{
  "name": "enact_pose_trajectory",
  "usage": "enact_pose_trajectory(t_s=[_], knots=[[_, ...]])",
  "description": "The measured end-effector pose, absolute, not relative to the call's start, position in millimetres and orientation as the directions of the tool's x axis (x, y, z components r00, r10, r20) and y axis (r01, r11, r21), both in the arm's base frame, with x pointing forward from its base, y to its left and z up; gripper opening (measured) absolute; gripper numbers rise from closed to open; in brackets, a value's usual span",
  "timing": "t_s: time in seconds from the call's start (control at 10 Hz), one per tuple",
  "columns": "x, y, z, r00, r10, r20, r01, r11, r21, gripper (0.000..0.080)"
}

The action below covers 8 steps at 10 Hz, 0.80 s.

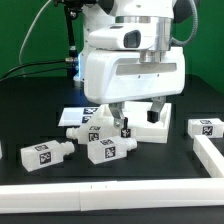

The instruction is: Assemble square table

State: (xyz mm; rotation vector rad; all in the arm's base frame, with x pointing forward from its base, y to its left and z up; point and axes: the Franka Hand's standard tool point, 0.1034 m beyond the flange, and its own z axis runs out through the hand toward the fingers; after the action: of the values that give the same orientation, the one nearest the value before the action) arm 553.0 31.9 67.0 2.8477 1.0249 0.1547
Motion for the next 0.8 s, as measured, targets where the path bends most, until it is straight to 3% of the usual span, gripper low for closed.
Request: enact_pose_trajectory(t_s=[0.5,0.8], knots=[[550.0,29.0,65.3,0.777,0.628,0.045,0.616,-0.773,0.151,0.0650],[544.7,20.7,63.1,0.938,0.344,0.052,0.337,-0.935,0.110,0.0650]])
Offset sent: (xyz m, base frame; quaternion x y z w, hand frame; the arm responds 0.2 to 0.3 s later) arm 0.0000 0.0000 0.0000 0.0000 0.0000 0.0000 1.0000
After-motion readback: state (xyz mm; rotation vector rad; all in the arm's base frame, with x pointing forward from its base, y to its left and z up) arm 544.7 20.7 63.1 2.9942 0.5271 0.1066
